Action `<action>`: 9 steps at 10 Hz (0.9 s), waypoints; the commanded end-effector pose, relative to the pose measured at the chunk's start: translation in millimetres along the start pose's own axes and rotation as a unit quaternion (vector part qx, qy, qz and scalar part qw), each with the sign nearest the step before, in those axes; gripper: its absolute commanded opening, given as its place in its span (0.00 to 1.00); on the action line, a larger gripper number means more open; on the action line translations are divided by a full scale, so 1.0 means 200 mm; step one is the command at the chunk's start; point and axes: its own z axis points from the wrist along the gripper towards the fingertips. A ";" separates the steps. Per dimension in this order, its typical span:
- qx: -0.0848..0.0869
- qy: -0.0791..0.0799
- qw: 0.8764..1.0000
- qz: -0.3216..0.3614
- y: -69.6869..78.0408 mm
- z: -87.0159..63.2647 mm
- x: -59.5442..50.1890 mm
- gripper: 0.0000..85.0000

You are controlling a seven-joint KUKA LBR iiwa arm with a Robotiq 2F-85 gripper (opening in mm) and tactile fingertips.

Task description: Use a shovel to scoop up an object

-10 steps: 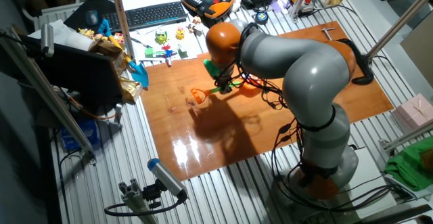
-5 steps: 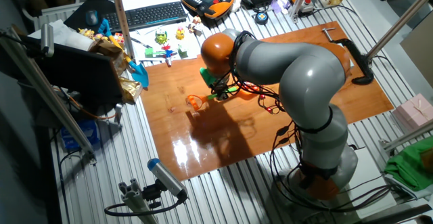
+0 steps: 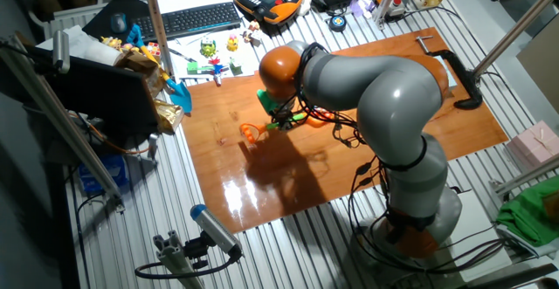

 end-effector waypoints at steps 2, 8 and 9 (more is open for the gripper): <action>0.000 0.002 1.000 0.001 0.00 0.01 0.01 0.16; -0.002 0.007 1.000 0.005 0.01 0.03 0.01 0.33; -0.002 0.008 1.000 0.000 0.01 0.02 0.01 0.34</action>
